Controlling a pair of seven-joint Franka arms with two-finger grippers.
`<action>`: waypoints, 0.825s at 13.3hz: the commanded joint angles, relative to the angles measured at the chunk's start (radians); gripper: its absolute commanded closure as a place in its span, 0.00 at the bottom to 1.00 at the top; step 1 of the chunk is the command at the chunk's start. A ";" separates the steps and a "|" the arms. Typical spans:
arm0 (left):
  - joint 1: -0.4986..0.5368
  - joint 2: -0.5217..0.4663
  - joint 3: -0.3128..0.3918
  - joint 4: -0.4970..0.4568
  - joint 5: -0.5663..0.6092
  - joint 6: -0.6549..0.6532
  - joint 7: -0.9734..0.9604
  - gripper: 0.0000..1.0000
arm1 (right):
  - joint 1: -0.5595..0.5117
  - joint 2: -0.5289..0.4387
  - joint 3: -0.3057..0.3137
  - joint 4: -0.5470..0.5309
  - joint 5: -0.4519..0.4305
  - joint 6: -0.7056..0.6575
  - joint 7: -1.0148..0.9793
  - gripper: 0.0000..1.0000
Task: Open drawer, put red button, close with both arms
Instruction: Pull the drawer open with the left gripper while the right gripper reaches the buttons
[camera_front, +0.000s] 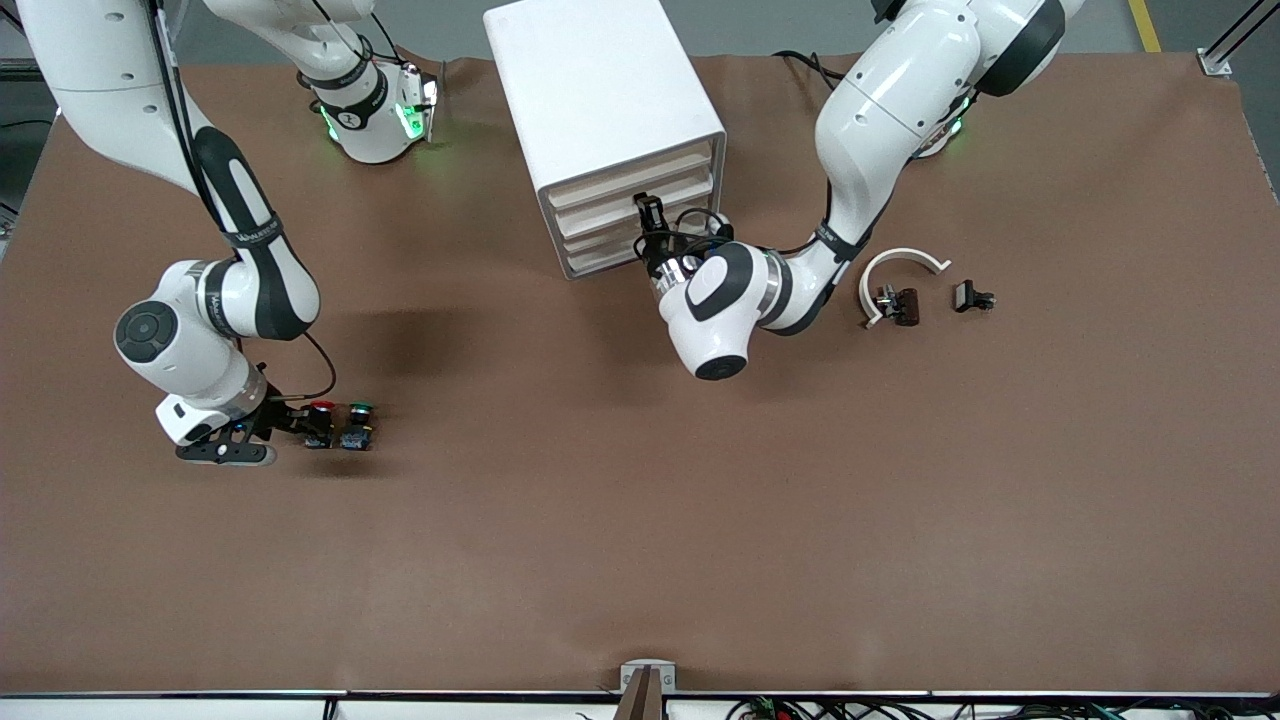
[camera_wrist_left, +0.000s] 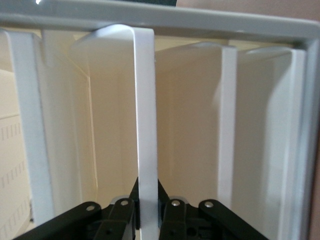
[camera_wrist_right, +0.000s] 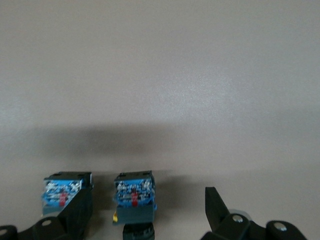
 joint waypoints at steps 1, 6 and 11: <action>0.003 0.011 0.045 0.086 0.000 0.009 -0.040 1.00 | -0.012 0.043 0.011 0.012 0.013 0.039 0.013 0.00; 0.015 0.008 0.123 0.133 0.000 0.009 -0.035 1.00 | -0.006 0.062 0.011 0.010 0.013 0.026 0.013 0.00; 0.016 0.010 0.174 0.150 -0.002 0.014 -0.034 1.00 | -0.003 0.062 0.011 0.012 0.013 0.009 0.015 1.00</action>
